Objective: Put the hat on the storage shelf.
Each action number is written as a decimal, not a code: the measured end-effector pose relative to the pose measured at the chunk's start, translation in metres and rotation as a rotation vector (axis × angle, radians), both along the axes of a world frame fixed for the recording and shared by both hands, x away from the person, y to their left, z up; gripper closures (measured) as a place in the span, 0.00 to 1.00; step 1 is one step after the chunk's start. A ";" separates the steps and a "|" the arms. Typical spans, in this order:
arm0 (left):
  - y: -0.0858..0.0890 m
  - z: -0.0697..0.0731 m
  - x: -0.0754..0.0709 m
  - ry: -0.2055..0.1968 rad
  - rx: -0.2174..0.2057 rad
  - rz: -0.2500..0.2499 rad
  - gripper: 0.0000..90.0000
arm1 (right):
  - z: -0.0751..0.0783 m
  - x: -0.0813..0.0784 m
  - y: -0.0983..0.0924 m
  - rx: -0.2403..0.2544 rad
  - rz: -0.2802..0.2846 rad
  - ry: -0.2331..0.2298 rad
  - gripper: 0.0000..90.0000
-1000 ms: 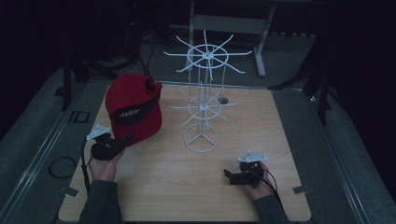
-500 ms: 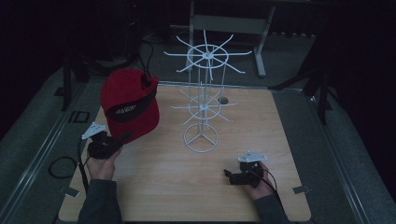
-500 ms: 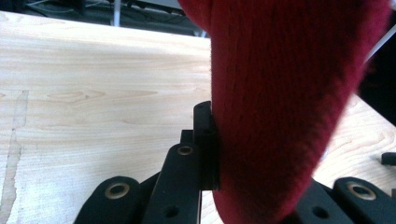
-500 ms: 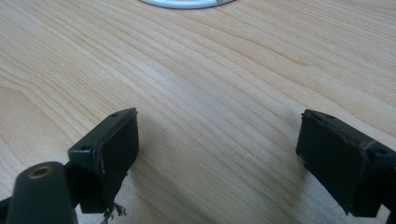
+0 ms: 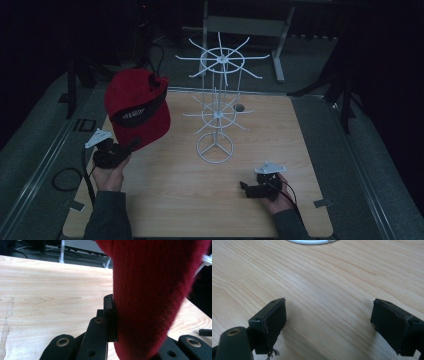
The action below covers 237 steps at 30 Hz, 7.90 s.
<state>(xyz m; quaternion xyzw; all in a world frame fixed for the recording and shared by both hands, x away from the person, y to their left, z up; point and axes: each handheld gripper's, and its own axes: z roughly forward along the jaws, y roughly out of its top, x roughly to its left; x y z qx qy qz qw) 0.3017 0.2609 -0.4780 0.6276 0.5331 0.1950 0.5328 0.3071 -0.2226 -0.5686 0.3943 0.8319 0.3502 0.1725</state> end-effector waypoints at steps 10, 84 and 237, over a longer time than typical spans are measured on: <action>-0.001 0.007 -0.001 -0.021 -0.011 0.004 0.95 | 0.000 0.000 0.000 0.000 0.000 0.000 0.14; -0.017 0.051 -0.011 -0.145 -0.049 -0.030 0.95 | 0.000 0.000 0.000 0.002 -0.001 -0.002 0.14; -0.058 0.068 -0.009 -0.209 -0.071 -0.140 0.95 | 0.000 0.000 0.000 0.000 -0.003 -0.002 0.14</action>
